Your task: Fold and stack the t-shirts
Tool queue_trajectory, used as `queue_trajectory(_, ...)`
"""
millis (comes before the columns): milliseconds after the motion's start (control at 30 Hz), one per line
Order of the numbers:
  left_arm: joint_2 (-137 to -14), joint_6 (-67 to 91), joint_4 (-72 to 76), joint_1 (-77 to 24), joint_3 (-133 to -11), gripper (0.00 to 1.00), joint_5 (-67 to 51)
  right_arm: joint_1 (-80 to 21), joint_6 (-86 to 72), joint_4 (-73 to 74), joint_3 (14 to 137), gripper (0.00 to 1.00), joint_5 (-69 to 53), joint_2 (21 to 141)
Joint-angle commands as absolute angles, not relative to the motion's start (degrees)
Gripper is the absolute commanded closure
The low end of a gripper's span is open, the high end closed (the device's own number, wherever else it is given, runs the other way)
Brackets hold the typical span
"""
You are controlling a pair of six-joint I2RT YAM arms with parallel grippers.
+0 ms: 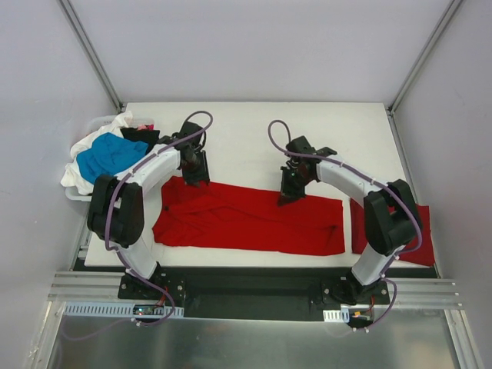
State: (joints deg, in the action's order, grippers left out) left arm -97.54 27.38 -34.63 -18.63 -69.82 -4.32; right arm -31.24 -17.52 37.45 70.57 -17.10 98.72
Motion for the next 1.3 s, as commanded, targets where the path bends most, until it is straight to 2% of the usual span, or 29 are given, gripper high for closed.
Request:
queue_trajectory(0,-99.3,27.1,-39.2,-16.9,-76.0,0.65,-0.4,-25.2,-17.8,40.4,68.3,0.99,-14.5,94.3)
queue_trajectory(300,-97.8,29.5,-43.3,-16.4,-68.9,0.65,-0.6,-19.9,-15.6,43.2,62.0,0.99,-11.4,89.9)
queue_trajectory(467,-93.2,32.8,-44.9,-16.4,-65.6,0.65,-4.0,-19.8,-13.9,45.2,59.5,0.99,-11.3,89.0)
queue_trajectory(600,-88.2,33.5,-44.9,-16.4,-61.8,0.67,-1.2,-20.2,-12.7,44.7,57.5,0.99,-11.1,85.3)
queue_trajectory(667,-84.6,33.5,-44.9,-16.5,-60.0,0.84,1.2,-21.3,-11.7,41.4,54.9,0.99,-11.3,82.2)
queue_trajectory(767,-80.7,33.7,-43.7,-16.7,-56.6,0.96,2.5,-21.4,-12.6,38.3,51.9,0.99,-11.4,79.4)
queue_trajectory(867,-81.2,34.7,-43.6,-17.1,-51.6,0.96,0.1,-21.9,-13.6,38.6,51.0,0.99,-12.9,83.6)
queue_trajectory(1033,-82.7,35.9,-43.4,-17.2,-50.5,0.91,-4.6,-22.4,-12.8,41.0,54.7,0.99,-11.8,89.1)
queue_trajectory(1267,-92.6,33.4,-43.0,-16.7,-54.9,0.9,-5.1,-22.1,-11.6,44.3,60.9,0.99,-12.7,97.4)
